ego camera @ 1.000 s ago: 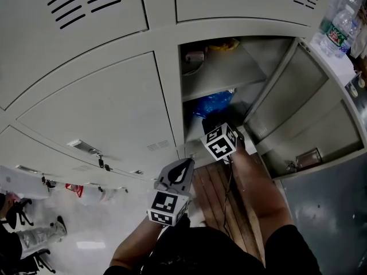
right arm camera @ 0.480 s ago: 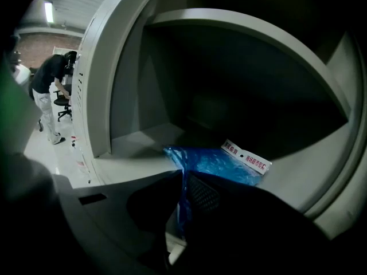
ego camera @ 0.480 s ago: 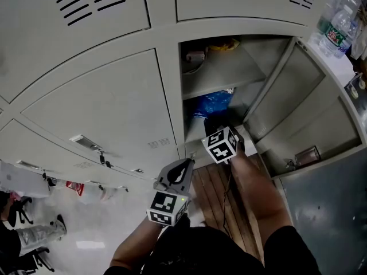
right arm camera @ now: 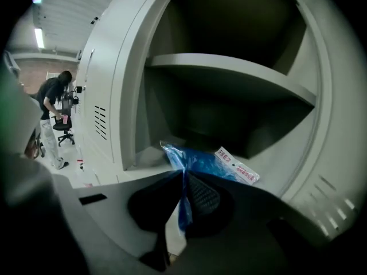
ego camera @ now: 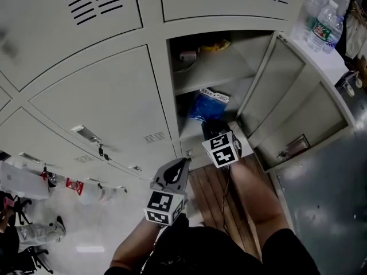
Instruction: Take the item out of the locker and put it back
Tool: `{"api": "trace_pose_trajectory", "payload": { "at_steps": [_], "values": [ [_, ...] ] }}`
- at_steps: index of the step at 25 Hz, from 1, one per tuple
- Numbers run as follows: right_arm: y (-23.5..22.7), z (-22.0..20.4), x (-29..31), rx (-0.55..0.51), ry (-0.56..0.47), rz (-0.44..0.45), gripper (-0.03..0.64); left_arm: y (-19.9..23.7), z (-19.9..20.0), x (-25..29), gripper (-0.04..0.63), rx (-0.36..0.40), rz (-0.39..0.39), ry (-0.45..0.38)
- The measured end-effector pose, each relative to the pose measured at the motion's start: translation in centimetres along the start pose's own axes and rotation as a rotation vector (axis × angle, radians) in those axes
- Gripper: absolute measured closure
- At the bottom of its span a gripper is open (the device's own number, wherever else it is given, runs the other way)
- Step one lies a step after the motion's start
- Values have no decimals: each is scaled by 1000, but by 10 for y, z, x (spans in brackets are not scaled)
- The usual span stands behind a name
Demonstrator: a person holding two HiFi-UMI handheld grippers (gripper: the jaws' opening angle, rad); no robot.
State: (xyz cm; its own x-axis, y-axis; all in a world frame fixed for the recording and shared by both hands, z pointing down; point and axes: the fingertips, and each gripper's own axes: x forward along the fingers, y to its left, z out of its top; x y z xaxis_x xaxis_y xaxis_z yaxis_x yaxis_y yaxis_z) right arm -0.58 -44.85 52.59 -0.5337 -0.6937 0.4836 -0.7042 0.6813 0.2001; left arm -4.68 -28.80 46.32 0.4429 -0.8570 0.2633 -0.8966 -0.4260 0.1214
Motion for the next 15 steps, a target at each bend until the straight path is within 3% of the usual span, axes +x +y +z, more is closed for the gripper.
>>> {"api": "trace_pose_trajectory", "payload": {
  "at_steps": [6,15],
  "values": [
    [11,5,-43,48,-73,5,595,-13,7,-20,592,5,29,-30],
    [41,8,-121,110,-149,53,597,-42,5,-64,592,-60,66,-72]
  ]
}}
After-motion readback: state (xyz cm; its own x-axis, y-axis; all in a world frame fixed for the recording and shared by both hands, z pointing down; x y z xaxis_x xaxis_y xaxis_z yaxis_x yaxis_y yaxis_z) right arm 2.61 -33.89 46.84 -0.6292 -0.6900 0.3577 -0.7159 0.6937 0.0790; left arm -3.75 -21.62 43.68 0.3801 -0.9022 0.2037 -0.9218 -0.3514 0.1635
